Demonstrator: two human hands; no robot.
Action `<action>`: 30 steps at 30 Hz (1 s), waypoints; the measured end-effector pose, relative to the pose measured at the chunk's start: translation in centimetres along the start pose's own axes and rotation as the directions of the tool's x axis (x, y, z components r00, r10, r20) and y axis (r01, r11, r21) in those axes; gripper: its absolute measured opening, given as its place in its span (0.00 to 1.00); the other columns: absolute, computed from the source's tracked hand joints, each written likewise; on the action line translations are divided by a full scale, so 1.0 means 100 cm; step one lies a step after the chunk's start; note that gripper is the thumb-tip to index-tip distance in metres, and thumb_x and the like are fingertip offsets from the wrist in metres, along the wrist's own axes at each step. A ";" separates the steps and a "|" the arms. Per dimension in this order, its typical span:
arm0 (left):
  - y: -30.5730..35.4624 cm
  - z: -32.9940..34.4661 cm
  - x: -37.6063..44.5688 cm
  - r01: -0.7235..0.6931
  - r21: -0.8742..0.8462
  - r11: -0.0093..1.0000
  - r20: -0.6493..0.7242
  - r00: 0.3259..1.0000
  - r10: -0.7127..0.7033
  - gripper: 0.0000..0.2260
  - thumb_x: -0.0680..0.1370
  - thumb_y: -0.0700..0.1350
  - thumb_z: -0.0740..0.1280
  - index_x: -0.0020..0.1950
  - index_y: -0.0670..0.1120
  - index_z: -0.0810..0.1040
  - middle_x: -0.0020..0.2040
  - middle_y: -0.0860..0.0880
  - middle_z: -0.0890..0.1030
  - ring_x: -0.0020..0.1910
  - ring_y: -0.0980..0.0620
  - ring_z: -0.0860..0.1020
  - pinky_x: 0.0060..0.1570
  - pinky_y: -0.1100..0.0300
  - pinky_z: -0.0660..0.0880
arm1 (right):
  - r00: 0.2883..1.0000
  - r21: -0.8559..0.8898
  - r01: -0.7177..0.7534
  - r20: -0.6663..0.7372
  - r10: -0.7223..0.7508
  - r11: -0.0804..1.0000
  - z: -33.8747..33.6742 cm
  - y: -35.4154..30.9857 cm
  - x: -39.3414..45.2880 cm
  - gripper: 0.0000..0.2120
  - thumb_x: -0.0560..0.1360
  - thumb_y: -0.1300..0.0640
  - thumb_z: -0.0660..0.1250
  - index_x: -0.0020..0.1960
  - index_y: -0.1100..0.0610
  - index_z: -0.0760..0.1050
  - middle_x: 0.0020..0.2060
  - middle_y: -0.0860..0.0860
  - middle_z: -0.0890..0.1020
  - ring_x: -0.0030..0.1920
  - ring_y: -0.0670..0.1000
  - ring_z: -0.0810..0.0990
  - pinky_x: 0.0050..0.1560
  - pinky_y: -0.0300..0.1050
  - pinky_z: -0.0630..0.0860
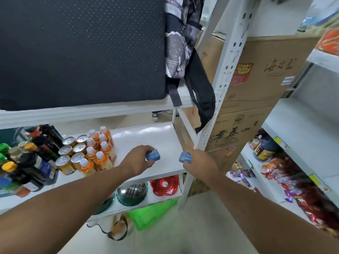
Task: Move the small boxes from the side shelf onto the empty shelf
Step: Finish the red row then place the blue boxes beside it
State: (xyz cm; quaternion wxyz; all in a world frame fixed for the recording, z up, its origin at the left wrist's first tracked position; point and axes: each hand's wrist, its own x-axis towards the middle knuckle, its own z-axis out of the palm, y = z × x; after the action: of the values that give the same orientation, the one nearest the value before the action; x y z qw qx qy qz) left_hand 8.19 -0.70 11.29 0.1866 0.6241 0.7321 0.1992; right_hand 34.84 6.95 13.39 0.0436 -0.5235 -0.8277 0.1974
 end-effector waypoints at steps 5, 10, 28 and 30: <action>0.005 0.007 -0.018 -0.124 -0.037 0.992 0.014 0.992 0.125 0.19 0.77 0.47 0.77 0.67 0.48 0.82 0.58 0.48 0.84 0.53 0.49 0.79 0.57 0.53 0.76 | 0.996 -0.045 -0.062 -0.060 0.060 0.997 0.005 0.003 -0.043 0.11 0.75 0.45 0.65 0.52 0.51 0.76 0.45 0.49 0.78 0.45 0.53 0.80 0.48 0.53 0.81; 0.023 0.045 -0.047 -0.193 -0.100 0.976 0.110 0.973 0.204 0.20 0.76 0.46 0.78 0.68 0.47 0.81 0.59 0.48 0.83 0.54 0.48 0.79 0.54 0.55 0.73 | 0.984 -0.021 -0.160 -0.087 0.158 0.987 0.011 0.026 -0.110 0.13 0.77 0.49 0.67 0.58 0.54 0.79 0.48 0.53 0.82 0.47 0.55 0.82 0.50 0.56 0.82; 0.273 0.140 -0.058 -0.613 -0.103 0.783 0.339 0.719 0.607 0.23 0.77 0.50 0.77 0.72 0.54 0.80 0.61 0.54 0.82 0.52 0.58 0.77 0.50 0.63 0.72 | 0.737 0.029 -0.639 -0.266 0.622 0.769 -0.072 0.180 -0.346 0.13 0.75 0.48 0.68 0.57 0.50 0.80 0.50 0.52 0.84 0.47 0.54 0.82 0.46 0.52 0.82; 0.304 0.156 -0.064 -0.640 -0.119 0.759 0.378 0.678 0.631 0.22 0.77 0.49 0.77 0.71 0.54 0.80 0.60 0.53 0.83 0.50 0.58 0.78 0.49 0.64 0.72 | 0.699 0.051 -0.676 -0.272 0.662 0.735 -0.080 0.199 -0.371 0.17 0.74 0.47 0.69 0.61 0.51 0.81 0.53 0.52 0.85 0.50 0.55 0.83 0.49 0.52 0.83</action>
State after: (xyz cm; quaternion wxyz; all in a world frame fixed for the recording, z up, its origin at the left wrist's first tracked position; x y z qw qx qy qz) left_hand 42.83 -1.83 14.10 0.2427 0.8679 0.4185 0.1124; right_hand 70.60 -16.17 18.33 0.0680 -0.8111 -0.5716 0.1038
